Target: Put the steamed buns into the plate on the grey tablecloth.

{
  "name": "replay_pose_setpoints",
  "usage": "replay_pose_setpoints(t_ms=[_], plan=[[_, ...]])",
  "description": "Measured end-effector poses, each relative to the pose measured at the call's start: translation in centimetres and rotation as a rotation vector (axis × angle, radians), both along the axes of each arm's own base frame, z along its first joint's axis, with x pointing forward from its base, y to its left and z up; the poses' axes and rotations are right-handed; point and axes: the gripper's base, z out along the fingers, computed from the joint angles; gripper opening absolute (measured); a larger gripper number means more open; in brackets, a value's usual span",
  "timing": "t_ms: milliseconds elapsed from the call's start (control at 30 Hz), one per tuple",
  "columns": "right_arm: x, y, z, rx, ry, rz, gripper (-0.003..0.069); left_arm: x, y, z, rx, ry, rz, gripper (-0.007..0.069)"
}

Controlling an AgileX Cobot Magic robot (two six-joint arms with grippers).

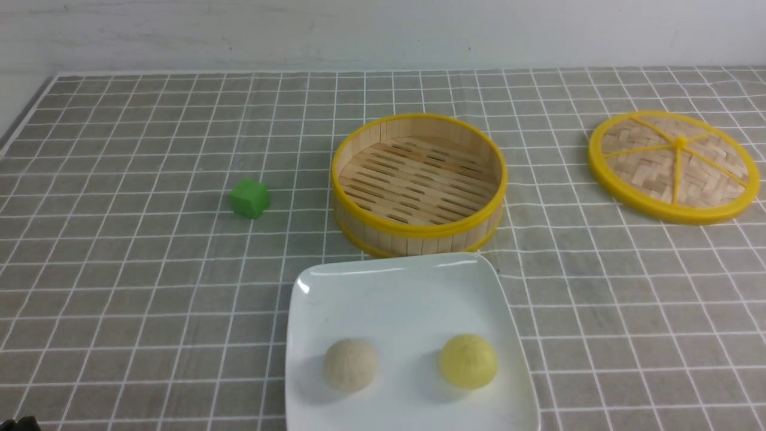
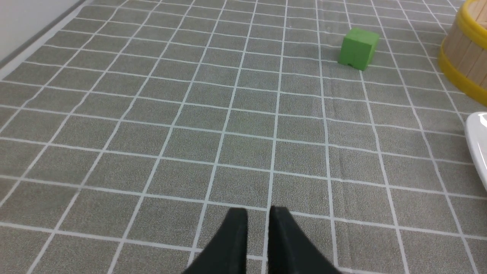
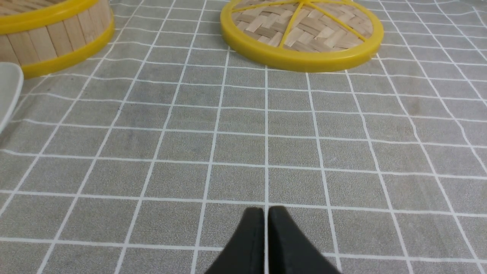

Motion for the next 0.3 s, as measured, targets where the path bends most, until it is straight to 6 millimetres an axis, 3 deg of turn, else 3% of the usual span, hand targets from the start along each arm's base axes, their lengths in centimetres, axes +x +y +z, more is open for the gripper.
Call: replay_pose_setpoints(t_ms=[300], plan=[[0.0, 0.0, 0.0, 0.0, 0.0, 0.0, 0.0038, 0.0, 0.0, 0.0, 0.0, 0.0, 0.0, 0.0127]])
